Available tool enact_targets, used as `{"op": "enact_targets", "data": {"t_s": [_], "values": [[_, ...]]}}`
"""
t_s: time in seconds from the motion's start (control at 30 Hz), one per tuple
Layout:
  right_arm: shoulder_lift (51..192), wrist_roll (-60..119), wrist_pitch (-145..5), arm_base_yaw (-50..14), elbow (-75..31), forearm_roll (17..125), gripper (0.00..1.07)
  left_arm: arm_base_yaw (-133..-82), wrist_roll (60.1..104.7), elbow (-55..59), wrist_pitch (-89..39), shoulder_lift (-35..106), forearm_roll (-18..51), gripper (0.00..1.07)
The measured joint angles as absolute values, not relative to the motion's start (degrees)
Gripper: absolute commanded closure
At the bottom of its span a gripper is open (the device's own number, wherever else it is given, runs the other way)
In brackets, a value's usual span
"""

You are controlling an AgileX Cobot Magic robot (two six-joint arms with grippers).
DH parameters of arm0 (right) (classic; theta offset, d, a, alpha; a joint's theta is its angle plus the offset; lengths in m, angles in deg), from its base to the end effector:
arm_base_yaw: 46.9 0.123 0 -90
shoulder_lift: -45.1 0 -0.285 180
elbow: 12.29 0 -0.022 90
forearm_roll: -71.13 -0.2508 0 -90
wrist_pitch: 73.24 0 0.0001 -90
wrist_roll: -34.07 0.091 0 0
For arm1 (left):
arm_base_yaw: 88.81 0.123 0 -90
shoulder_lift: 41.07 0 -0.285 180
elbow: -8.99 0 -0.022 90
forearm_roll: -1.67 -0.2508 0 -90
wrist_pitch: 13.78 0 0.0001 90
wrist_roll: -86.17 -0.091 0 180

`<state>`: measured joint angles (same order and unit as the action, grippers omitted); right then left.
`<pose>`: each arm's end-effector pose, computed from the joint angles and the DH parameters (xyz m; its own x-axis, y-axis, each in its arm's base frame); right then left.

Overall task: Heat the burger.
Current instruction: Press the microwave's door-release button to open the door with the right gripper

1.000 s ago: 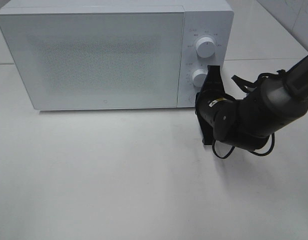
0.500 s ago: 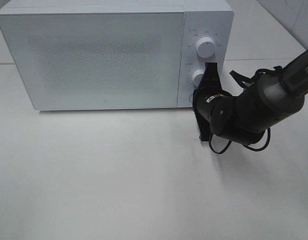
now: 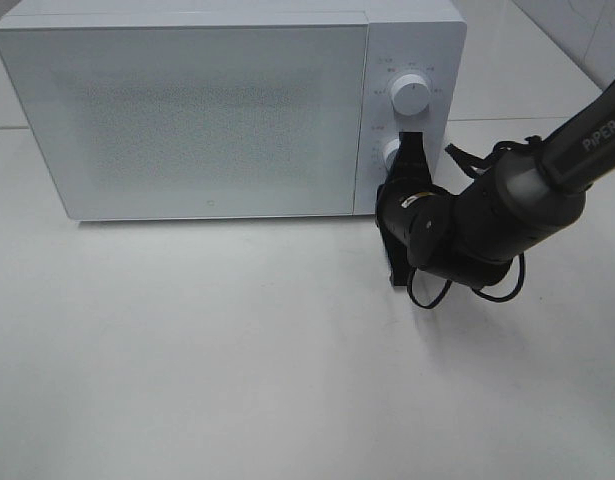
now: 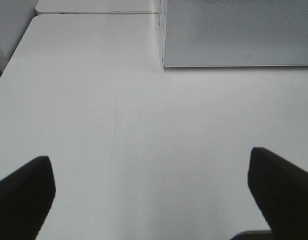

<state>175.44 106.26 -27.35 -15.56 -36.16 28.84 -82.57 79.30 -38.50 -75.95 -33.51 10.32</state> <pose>0.3512 0.1625 0.0879 0.0123 0.9998 0.0125 0.3955 -0.0163 0.9183 -0.0078 -0.0130 0.2812 -0.4495 -0.0003 -0.8933 0.0322 0.9993 -0.0165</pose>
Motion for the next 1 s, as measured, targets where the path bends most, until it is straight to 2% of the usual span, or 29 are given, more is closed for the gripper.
{"op": "enact_targets", "data": {"t_s": [1.0], "values": [[177.73,102.82,-24.08,-14.19,-33.36,23.34,1.07,-82.57,79.3,-38.5,-75.95,-33.51,10.32,0.06]]}}
